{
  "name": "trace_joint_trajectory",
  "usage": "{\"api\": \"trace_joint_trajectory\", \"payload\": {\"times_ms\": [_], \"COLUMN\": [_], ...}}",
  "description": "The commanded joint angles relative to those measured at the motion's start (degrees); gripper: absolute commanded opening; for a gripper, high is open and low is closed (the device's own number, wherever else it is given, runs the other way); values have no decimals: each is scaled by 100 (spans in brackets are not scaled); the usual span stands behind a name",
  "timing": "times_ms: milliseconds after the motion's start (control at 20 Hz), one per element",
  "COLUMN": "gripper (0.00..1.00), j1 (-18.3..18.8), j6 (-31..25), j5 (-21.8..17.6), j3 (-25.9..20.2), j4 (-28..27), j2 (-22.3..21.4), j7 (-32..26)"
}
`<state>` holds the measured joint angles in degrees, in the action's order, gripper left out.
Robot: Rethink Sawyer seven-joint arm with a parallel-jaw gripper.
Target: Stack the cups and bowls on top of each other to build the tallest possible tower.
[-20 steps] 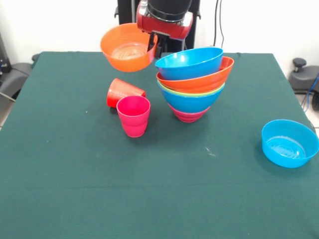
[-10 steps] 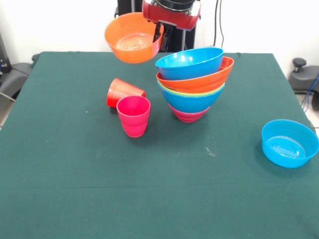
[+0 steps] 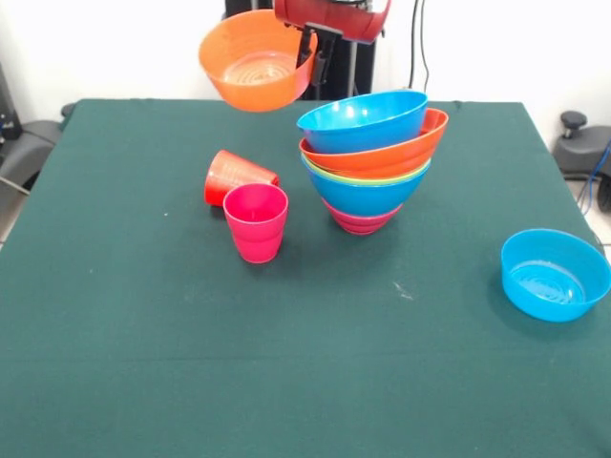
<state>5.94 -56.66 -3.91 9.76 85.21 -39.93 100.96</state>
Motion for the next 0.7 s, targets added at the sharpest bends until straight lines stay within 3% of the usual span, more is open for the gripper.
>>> {"api": "trace_joint_trajectory", "payload": {"times_ms": [50, 700], "gripper": [0, 0], "j1": [-111, -723], "j6": [-348, 48], "j5": [186, 568], "j3": [-309, -154], "j4": [-322, -335], "j2": [118, 425], "j7": [968, 1838]}}
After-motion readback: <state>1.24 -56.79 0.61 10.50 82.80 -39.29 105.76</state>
